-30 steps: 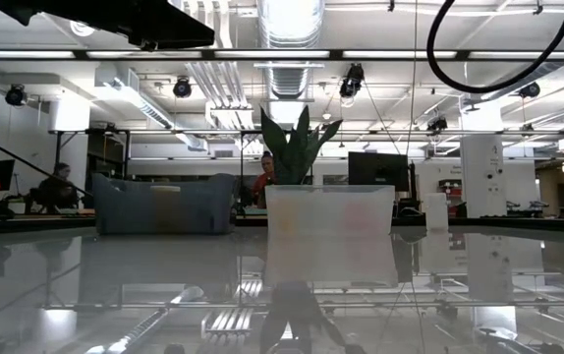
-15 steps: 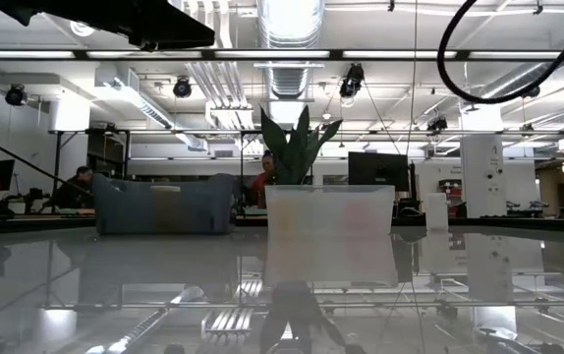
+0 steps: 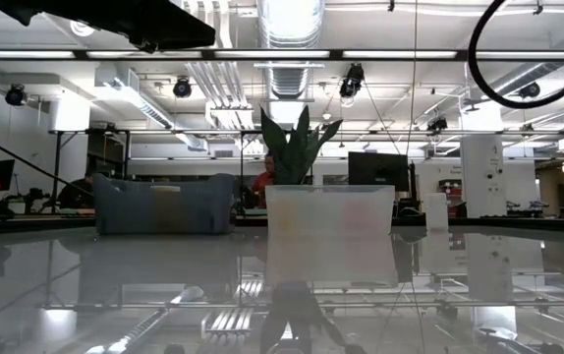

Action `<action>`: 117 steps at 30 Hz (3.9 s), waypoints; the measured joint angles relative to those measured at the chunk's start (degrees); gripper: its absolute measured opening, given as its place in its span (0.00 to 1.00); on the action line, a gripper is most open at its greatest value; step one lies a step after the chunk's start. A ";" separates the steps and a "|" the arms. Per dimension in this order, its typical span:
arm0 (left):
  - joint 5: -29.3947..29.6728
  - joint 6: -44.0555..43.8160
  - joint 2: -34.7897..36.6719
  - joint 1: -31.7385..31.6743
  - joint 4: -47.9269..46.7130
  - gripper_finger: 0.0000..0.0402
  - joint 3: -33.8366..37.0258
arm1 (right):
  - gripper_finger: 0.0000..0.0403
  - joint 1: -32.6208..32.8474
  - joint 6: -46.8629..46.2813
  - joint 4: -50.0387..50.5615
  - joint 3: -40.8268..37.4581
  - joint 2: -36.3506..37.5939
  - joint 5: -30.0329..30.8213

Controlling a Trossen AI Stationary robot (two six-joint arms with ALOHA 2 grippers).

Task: Pick and place medicine bottles into bin by pill shape (circle, oval)
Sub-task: Put the large orange capsule bottle into the black bin

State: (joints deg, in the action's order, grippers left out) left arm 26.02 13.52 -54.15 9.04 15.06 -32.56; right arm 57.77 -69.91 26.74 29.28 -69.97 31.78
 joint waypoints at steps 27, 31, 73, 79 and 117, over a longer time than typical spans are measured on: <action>0.00 -1.31 -0.06 -0.02 5.46 0.53 -0.13 | 0.75 1.61 4.00 -6.60 -4.29 0.00 5.76; 0.00 -1.32 -0.04 -0.02 5.51 0.53 -0.20 | 0.60 1.61 4.61 -7.79 -4.29 0.00 5.73; -7.82 -9.97 -17.31 1.68 16.77 0.53 -2.12 | 0.39 -46.01 68.51 -23.65 14.90 -3.49 -14.48; -7.78 -10.20 -21.33 1.66 20.99 0.53 -2.09 | 0.39 -53.75 75.31 -37.95 15.60 -10.83 -26.69; -5.15 -16.12 -30.08 1.42 18.04 0.77 -1.75 | 0.40 -56.69 73.44 -25.77 34.20 -25.92 -33.96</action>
State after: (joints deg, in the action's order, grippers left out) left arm 20.87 -2.60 -84.23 10.46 33.09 -34.30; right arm 1.08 3.53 0.97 63.48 -95.90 -2.17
